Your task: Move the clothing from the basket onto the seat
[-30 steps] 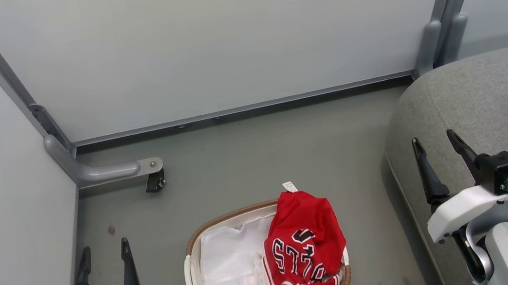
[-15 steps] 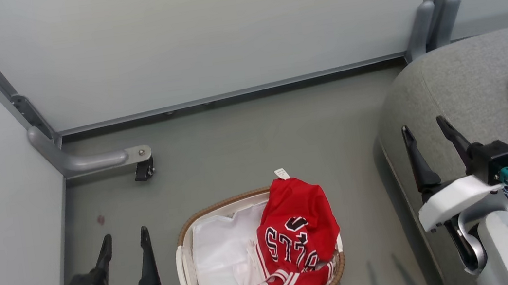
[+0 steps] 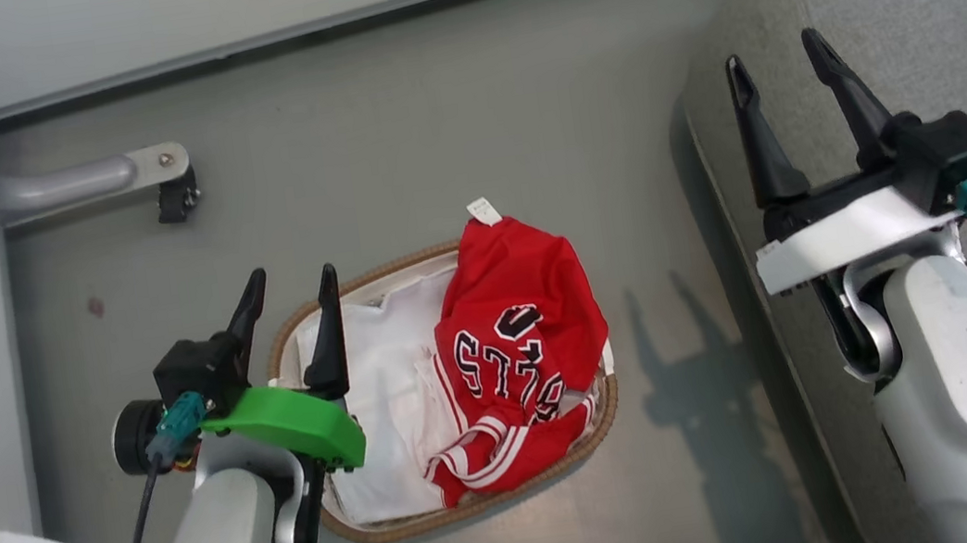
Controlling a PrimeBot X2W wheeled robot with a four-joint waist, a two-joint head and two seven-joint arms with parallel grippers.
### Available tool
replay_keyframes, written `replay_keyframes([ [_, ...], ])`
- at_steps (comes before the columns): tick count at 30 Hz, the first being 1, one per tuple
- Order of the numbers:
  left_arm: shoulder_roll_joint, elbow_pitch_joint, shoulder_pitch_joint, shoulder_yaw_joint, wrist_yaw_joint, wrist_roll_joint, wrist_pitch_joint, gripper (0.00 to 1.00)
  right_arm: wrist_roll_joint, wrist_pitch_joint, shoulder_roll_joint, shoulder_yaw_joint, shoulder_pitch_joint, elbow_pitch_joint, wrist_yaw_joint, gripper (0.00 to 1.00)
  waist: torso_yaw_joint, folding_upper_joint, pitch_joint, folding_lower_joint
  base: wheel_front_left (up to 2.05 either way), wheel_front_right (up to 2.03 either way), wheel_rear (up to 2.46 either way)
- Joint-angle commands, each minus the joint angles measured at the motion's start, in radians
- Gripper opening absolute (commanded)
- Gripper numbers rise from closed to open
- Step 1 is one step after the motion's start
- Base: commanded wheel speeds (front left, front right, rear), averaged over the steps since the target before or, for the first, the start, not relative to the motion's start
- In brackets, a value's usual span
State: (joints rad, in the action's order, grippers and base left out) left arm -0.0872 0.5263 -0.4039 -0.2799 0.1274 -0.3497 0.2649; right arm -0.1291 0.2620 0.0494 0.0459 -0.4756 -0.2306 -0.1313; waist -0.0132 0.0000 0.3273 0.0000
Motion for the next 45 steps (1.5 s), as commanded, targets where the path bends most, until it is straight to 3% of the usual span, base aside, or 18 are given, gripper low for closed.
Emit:
replay_keyframes([
  [1, -0.018, 0.016, -0.041, -0.018, 0.004, -0.016, -0.001, 1.0, -0.009, 0.005, 0.003, 0.006, -0.026, 0.016, 0.001, 1.0, -0.086, 0.0, 0.168, 0.0, 0.0, 0.0, 0.0],
  [13, -0.102, 0.186, -0.277, -0.288, 0.004, -0.182, -0.001, 1.0, -0.051, 0.004, 0.003, 0.041, -0.106, 0.132, 0.001, 1.0, -0.163, 0.0, 0.376, 0.0, 0.0, 0.0, 0.0],
  [25, -0.144, 0.339, -0.475, -0.559, 0.004, -0.446, -0.024, 1.0, -0.074, 0.005, 0.003, 0.051, -0.121, 0.212, 0.001, 1.0, -0.199, 0.0, 0.512, 0.0, 0.0, 0.0, 0.0],
  [34, -0.191, 0.398, -0.58, -0.696, 0.004, -0.593, -0.08, 1.0, -0.084, 0.005, 0.003, 0.054, -0.129, 0.247, 0.001, 1.0, -0.214, 0.0, 0.574, 0.0, 0.0, 0.0, 0.0],
  [45, -0.202, 0.41, -0.6, -0.827, 0.004, -0.755, -0.185, 1.0, -0.073, 0.005, 0.003, 0.044, -0.102, 0.261, 0.001, 1.0, -0.212, 0.0, 0.593, 0.0, 0.0, 0.0, 0.0],
])
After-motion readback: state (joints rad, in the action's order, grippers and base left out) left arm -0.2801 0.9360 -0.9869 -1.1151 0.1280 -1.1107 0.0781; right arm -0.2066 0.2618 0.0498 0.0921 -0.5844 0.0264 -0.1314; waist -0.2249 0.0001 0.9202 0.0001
